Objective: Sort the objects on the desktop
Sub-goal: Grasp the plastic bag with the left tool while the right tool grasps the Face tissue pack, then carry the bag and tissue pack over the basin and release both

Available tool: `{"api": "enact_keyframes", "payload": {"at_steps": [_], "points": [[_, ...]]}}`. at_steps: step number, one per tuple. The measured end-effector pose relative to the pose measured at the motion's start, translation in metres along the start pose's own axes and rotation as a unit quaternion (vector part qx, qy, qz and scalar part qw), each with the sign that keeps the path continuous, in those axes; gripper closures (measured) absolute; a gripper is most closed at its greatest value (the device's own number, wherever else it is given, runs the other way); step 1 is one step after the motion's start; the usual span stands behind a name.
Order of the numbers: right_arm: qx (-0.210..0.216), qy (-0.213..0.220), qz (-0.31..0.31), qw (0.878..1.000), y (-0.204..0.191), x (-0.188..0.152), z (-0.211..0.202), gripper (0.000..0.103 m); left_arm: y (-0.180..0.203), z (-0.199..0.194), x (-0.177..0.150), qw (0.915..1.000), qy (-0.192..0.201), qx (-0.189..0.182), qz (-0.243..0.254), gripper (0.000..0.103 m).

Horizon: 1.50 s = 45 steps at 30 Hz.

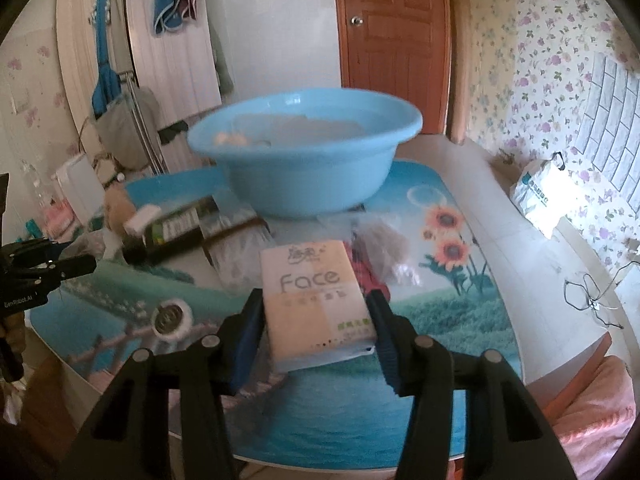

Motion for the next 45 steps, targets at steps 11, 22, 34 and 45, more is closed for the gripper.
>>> {"api": "enact_keyframes", "payload": {"at_steps": [11, 22, 34, 45], "points": [[0.01, 0.063, 0.006, 0.998, 0.006, 0.059, -0.005, 0.053, 0.019, 0.01, 0.07, 0.9984, 0.044, -0.021, 0.028, 0.069], [0.019, 0.072, 0.003, 0.997, 0.017, 0.093, 0.035, 0.053, 0.049, 0.068, 0.128, 0.9961, 0.043, -0.043, 0.064, 0.069], [0.025, 0.061, 0.004, 0.998, 0.035, 0.112, 0.086, 0.054, 0.07, 0.123, 0.152, 0.994, 0.029, -0.05, 0.093, 0.054], [0.025, 0.071, -0.015, 0.997, 0.013, 0.122, 0.09, 0.037, 0.058, 0.102, 0.138, 0.9951, 0.033, -0.023, 0.09, 0.008]]}}
Point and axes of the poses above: each gripper's, at about its wrist camera, not at the fingertips, and z roughly the way its jaws point, y to its right, x to its top, the point moved 4 cm from there along z, roughly the way its jaws point, and after that the axes turned 6 degrees about y, right-handed, at the moved point
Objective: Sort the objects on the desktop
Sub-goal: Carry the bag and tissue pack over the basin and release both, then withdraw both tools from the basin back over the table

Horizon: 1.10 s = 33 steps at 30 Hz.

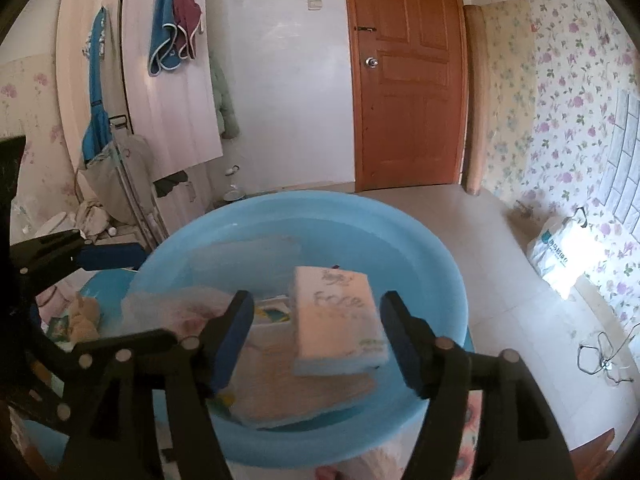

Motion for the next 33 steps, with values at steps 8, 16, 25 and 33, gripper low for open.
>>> {"api": "enact_keyframes", "payload": {"at_steps": [8, 16, 25, 33], "points": [[-0.018, -0.008, 0.023, 1.0, -0.003, -0.011, -0.031, 0.037, -0.012, -0.029, -0.027, 0.9993, -0.001, 0.033, -0.02, 0.0], [-0.036, -0.019, 0.039, 0.998, -0.004, -0.028, -0.061, 0.036, -0.016, -0.06, -0.057, 0.9979, -0.001, 0.047, -0.044, 0.0], [-0.033, -0.047, 0.061, 0.997, -0.008, -0.059, -0.081, 0.036, -0.004, -0.084, -0.087, 0.9975, -0.01, 0.043, -0.055, 0.0], [-0.023, -0.066, 0.067, 0.995, -0.017, -0.082, -0.08, 0.012, 0.001, -0.09, -0.113, 0.997, -0.02, 0.037, -0.065, 0.0]]}}
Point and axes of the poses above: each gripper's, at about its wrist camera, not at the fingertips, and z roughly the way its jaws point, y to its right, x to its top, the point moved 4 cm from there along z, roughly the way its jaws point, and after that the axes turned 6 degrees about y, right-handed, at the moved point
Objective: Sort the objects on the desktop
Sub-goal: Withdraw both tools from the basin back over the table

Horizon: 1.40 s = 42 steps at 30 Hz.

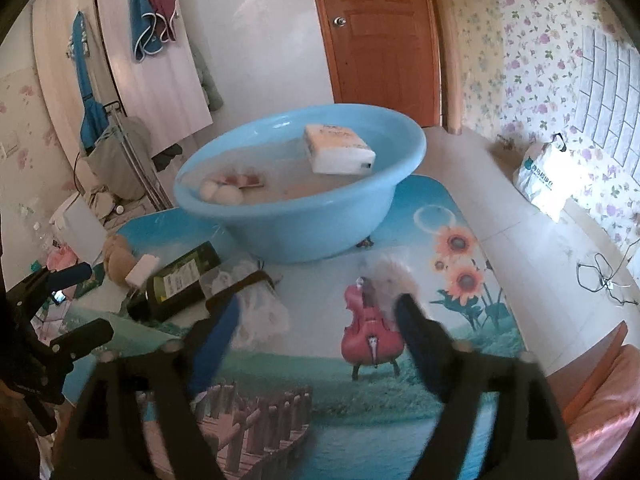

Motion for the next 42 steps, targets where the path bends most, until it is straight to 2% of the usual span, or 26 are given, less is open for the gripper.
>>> {"api": "enact_keyframes", "payload": {"at_steps": [4, 9, 14, 16, 21, 23, 25, 30, 40, 42], "points": [[-0.019, 0.019, 0.0, 1.0, 0.002, 0.0, -0.006, 0.0, 0.002, -0.002, -0.009, 1.0, -0.004, -0.006, 0.0, 0.0], [0.009, 0.016, 0.024, 1.0, 0.003, -0.006, -0.004, 0.0, 0.01, -0.002, -0.018, 0.9997, -0.004, -0.026, -0.001, 0.0], [-0.003, -0.009, -0.01, 1.0, 0.0, -0.02, 0.003, 0.0, 0.017, 0.002, -0.026, 0.9995, -0.016, -0.026, 0.006, 0.0], [-0.015, -0.006, -0.019, 1.0, 0.001, -0.023, 0.001, 0.0, 0.018, 0.003, -0.028, 0.9993, -0.019, -0.031, 0.002, 0.0], [-0.014, -0.016, 0.009, 1.0, 0.016, -0.032, -0.002, 0.0, 0.026, 0.007, -0.031, 0.9993, -0.019, -0.029, 0.013, 0.0], [-0.031, -0.035, 0.014, 0.999, 0.024, -0.037, 0.003, 0.0, 0.027, 0.008, -0.032, 0.9993, -0.019, -0.031, 0.013, 0.0], [-0.03, -0.044, 0.018, 0.998, 0.029, -0.041, 0.004, 0.006, 0.028, 0.01, -0.032, 0.9991, -0.022, -0.033, 0.014, 0.0], [-0.044, -0.031, 0.038, 0.998, 0.036, -0.043, 0.0, 0.007, 0.03, 0.015, -0.034, 0.9989, -0.032, -0.03, 0.018, 0.0], [-0.054, -0.013, 0.018, 0.998, 0.034, -0.041, -0.002, 0.007, 0.037, 0.02, -0.038, 0.9978, -0.047, -0.04, 0.025, 0.0], [-0.051, -0.012, 0.021, 0.998, 0.035, -0.042, -0.002, 0.01, 0.038, 0.021, -0.04, 0.9976, -0.051, -0.039, 0.026, 0.0]]}}
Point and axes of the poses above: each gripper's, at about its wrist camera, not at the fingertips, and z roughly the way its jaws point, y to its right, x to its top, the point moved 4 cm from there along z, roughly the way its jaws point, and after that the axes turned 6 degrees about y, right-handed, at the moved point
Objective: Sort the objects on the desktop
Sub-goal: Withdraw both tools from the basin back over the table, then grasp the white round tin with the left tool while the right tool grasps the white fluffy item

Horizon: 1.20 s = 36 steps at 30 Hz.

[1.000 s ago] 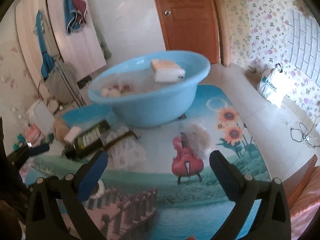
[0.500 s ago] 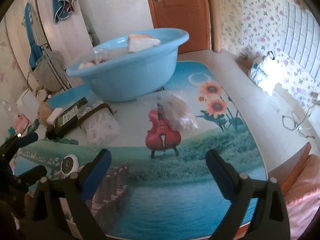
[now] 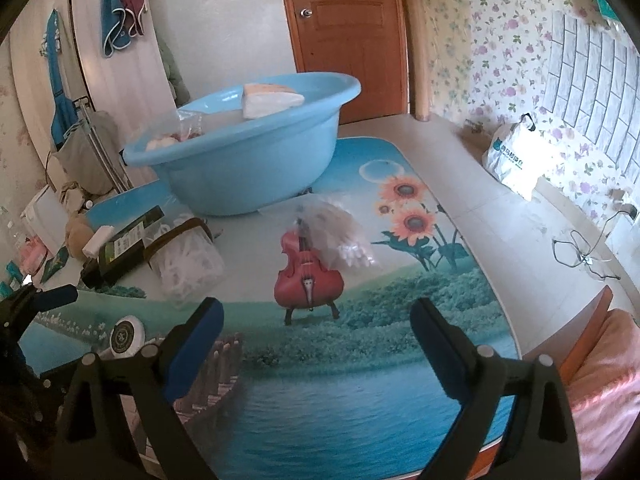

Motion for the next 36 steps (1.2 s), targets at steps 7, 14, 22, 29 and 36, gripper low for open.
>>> {"api": "enact_keyframes", "payload": {"at_steps": [7, 14, 22, 29, 36], "points": [[0.004, 0.003, 0.001, 1.0, 0.003, 0.001, 0.001, 0.017, 0.003, 0.002, -0.004, 1.0, -0.004, -0.004, 0.001, 0.0], [0.007, 0.002, 0.007, 1.0, 0.006, 0.001, 0.003, 0.018, -0.006, 0.005, -0.005, 0.9999, -0.006, 0.005, -0.013, 0.0], [0.005, 0.005, -0.005, 1.0, 0.005, 0.002, 0.005, 0.024, 0.004, 0.009, -0.001, 0.9999, -0.003, -0.002, -0.015, 0.0], [-0.017, 0.014, -0.022, 1.0, 0.019, 0.012, 0.01, 0.025, 0.028, 0.023, 0.007, 0.9994, -0.011, -0.011, 0.032, 0.027], [-0.018, 0.005, -0.039, 0.999, 0.027, 0.026, 0.028, 0.025, 0.038, 0.027, 0.013, 0.9987, -0.006, -0.031, 0.04, 0.068]]}}
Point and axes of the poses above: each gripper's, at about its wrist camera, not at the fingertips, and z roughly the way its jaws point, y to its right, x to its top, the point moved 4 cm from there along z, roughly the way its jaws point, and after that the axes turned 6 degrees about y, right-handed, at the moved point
